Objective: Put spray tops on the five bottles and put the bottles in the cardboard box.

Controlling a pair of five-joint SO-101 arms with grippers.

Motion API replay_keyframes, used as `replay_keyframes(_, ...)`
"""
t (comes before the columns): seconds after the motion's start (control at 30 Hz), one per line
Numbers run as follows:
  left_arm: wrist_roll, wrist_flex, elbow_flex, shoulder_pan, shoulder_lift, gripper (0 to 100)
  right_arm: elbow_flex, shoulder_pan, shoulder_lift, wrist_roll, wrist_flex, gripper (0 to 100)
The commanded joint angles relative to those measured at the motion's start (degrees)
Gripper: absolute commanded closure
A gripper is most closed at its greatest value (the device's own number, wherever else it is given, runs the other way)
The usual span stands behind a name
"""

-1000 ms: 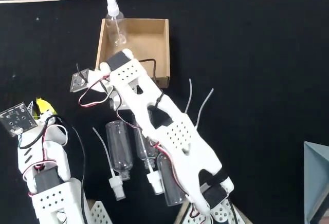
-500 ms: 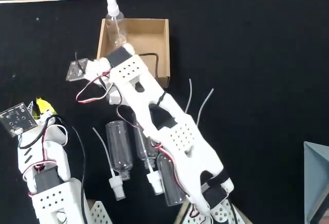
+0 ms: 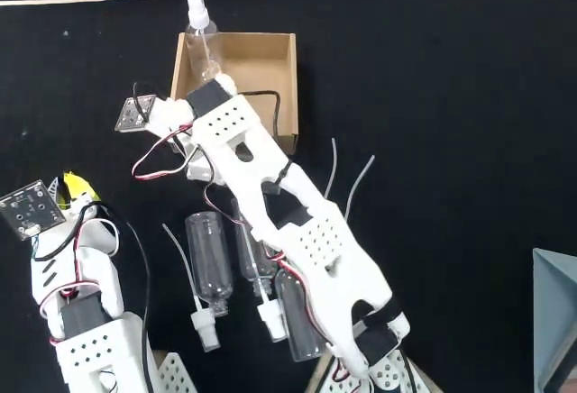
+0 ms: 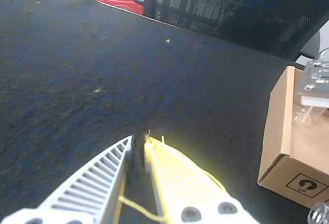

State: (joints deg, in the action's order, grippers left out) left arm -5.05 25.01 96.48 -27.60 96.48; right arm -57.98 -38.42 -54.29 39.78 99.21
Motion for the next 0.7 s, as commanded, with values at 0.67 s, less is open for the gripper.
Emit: replay_keyframes(0.67, -0.2, -1.3, -0.5, 0.1, 0.9, 96, 29.0, -1.3, 37.6, -0.8, 1.6, 90.3)
